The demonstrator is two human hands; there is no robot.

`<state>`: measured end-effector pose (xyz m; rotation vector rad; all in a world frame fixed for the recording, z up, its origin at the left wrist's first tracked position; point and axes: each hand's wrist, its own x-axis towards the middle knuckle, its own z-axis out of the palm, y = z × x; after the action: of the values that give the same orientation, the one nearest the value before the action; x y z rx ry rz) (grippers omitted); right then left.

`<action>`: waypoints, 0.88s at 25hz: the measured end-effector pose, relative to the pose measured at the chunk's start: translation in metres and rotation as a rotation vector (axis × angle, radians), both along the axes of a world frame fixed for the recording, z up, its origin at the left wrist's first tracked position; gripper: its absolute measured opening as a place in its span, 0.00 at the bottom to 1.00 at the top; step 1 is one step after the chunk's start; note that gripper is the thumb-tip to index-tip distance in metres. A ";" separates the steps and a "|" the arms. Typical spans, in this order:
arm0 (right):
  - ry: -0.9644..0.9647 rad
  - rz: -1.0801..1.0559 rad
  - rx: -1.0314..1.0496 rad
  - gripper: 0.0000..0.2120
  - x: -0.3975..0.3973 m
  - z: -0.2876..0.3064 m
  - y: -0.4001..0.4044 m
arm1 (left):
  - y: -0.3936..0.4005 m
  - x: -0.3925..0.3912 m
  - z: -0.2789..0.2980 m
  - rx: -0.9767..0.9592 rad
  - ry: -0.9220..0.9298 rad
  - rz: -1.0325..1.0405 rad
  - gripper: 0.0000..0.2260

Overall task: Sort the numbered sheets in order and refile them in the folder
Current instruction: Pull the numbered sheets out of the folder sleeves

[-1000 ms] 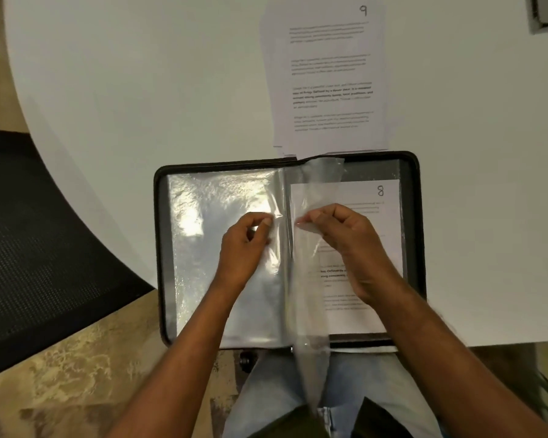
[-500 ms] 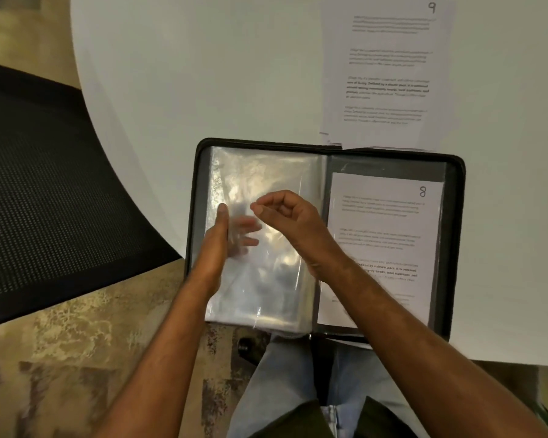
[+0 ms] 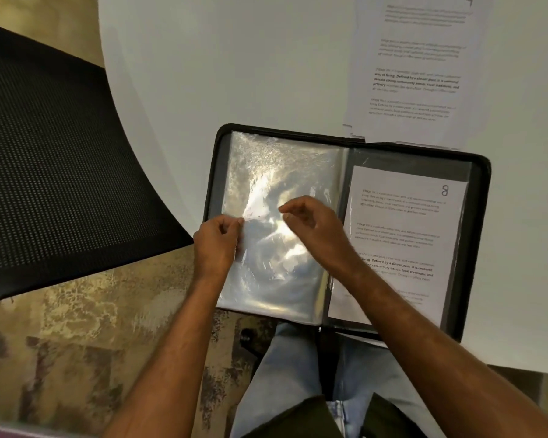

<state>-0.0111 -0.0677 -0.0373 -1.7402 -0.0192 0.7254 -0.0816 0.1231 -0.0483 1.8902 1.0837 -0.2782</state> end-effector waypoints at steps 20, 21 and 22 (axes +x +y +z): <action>-0.426 -0.011 -1.068 0.36 0.043 -0.051 -0.218 | -0.107 0.035 -0.010 0.447 -0.154 -0.736 0.23; -0.447 -0.004 -1.080 0.35 0.043 -0.052 -0.217 | -0.116 0.042 -0.011 0.433 -0.179 -0.773 0.22; -0.461 -0.010 -1.080 0.34 0.041 -0.054 -0.217 | -0.125 0.050 -0.011 0.408 -0.202 -0.799 0.22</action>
<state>0.0303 -0.2846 -0.0915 -2.9086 0.0811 0.2891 -0.0318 -0.0024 -0.0595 2.5962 0.2066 -0.3125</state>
